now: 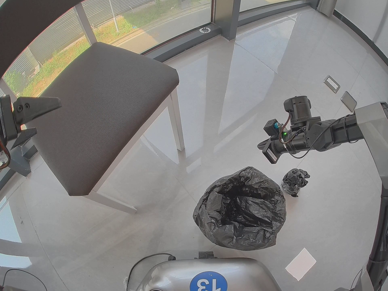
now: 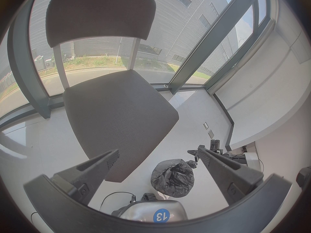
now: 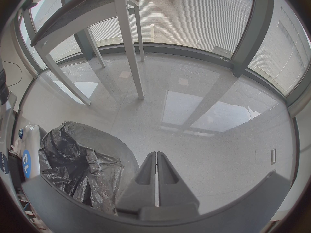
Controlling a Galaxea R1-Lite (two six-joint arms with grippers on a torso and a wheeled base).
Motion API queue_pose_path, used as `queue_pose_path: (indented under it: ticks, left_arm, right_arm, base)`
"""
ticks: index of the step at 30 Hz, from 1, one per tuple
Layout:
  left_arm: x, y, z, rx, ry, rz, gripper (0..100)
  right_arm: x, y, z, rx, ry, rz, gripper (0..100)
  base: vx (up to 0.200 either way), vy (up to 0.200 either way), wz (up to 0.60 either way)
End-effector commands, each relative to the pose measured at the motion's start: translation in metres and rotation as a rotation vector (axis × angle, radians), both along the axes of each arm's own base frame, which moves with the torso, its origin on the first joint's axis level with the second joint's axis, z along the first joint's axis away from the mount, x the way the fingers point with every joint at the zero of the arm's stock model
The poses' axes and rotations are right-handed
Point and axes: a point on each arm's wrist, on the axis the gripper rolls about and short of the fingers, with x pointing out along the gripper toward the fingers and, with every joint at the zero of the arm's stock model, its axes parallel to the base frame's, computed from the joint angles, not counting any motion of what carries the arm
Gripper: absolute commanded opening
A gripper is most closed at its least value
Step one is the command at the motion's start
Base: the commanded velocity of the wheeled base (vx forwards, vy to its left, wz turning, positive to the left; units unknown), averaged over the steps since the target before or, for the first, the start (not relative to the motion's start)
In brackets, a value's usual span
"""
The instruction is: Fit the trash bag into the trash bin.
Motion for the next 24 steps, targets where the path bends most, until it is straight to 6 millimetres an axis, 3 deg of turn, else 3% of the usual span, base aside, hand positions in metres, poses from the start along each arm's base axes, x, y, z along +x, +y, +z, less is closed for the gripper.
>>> queue_pose_path:
  ticks: [1,4,5,10,14,16,17,18,20,24]
  left_arm:
    - [0.0,0.0,0.001,-0.003,-0.006,0.002,100]
    - [0.002,0.0,0.001,-0.004,-0.009,0.002,100]
    - [0.002,0.0,0.001,-0.004,-0.009,0.002,100]
    - [0.003,-0.001,-0.003,0.002,0.007,0.001,100]
    - [0.003,-0.001,-0.003,0.001,0.003,0.002,100]
    - [0.003,-0.001,-0.003,0.001,0.003,0.002,100]
    - [0.002,-0.001,-0.002,0.0,-0.004,-0.001,100]
    - [0.002,-0.001,-0.002,0.0,-0.004,-0.001,100]
    - [0.004,-0.002,0.0,0.008,-0.027,-0.007,100]
    - [0.006,-0.002,-0.002,0.063,-0.036,-0.012,100]
  right_arm:
    - [-0.008,-0.006,0.0,-0.006,0.022,-0.008,0]
    - [-0.021,-0.011,0.002,-0.011,0.051,-0.014,0]
    - [-0.021,-0.011,0.002,-0.011,0.051,-0.014,100]
    - [-0.037,-0.042,0.007,-0.007,0.079,-0.087,100]
    - [-0.043,-0.071,-0.002,-0.014,0.123,-0.158,100]
    - [-0.043,-0.071,-0.002,-0.014,0.123,-0.158,100]
    - [-0.041,-0.097,-0.011,-0.017,0.15,-0.224,100]
    - [-0.041,-0.097,-0.011,-0.017,0.15,-0.224,100]
    - [-0.033,-0.117,-0.028,-0.022,0.187,-0.27,100]
    - [-0.025,-0.127,-0.046,-0.03,0.222,-0.301,100]
  base:
    - [0.0,0.0,0.0]
    - [0.0,0.0,0.0]
    - [0.0,0.0,0.0]
    - [0.0,0.0,0.0]
    - [0.0,0.0,0.0]
    - [0.0,0.0,0.0]
    - [0.0,0.0,0.0]
    - [0.0,0.0,0.0]
    - [0.0,0.0,0.0]
    - [0.0,0.0,0.0]
